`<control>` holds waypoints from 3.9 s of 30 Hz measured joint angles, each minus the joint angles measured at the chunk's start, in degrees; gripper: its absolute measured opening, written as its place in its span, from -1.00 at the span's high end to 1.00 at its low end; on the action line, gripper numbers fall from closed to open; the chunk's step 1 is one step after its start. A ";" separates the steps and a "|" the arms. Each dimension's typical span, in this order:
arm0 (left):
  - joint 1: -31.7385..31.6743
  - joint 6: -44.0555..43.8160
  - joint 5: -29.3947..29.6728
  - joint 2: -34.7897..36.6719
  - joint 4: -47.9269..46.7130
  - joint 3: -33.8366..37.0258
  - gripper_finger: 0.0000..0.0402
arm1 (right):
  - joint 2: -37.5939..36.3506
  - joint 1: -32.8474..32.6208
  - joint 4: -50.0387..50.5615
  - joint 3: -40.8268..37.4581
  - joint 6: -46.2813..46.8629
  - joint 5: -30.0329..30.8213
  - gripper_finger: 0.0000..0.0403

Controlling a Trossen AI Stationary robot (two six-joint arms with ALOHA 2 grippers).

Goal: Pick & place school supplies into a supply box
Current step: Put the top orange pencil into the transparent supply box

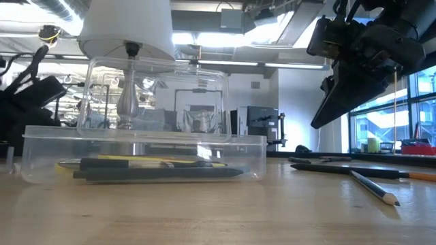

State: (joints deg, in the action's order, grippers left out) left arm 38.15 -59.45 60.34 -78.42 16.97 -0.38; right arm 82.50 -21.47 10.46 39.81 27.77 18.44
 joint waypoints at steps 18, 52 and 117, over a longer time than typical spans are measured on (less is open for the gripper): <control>0.00 -4.32 3.20 -16.85 12.48 -0.04 0.70 | 0.00 0.00 0.05 0.00 -1.11 0.00 0.43; 1.51 1.05 11.05 -8.59 15.32 -0.22 0.94 | 0.00 -0.02 0.11 0.00 -1.09 -1.89 0.43; 11.19 13.97 2.57 -18.54 9.34 -34.10 0.94 | 0.00 -0.07 0.00 0.00 2.16 -2.21 0.43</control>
State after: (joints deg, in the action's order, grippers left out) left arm 49.34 -45.48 62.91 -96.97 26.31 -34.48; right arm 82.50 -21.54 10.46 39.81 29.93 16.23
